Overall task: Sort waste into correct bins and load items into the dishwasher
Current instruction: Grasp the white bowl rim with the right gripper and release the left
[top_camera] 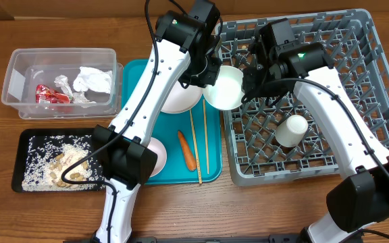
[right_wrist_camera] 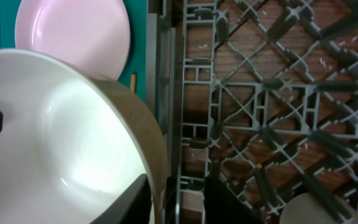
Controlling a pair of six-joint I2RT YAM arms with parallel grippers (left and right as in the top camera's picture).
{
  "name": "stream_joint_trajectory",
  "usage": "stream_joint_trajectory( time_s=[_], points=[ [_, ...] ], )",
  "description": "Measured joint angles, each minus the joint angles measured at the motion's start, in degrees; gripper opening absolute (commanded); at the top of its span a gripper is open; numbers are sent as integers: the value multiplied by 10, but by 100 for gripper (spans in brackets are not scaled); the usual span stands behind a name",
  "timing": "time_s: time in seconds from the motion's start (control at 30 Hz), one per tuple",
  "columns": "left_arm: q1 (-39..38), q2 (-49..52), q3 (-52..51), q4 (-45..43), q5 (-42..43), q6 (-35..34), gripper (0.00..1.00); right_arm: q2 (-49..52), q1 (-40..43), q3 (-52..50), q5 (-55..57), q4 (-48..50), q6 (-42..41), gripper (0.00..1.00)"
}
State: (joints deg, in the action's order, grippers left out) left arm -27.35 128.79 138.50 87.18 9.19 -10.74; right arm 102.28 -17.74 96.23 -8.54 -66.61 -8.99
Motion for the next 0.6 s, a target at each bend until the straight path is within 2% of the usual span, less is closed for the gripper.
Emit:
stream_joint_trajectory(
  time_s=[0.17,0.23,0.27,0.5,0.6],
  points=[
    [0,0,0,-5,0,0,4,0,0,0,-6,2,0,15],
    [0,0,0,-5,0,0,4,0,0,0,-9,2,0,6],
    [0,0,0,-6,0,0,4,0,0,0,-11,2,-3,4],
    [0,-1,0,-5,2,-9,4,2,0,0,-9,4,-4,4],
    [0,-1,0,-7,3,-9,13,2,0,0,-8,5,-4,4]
  ],
)
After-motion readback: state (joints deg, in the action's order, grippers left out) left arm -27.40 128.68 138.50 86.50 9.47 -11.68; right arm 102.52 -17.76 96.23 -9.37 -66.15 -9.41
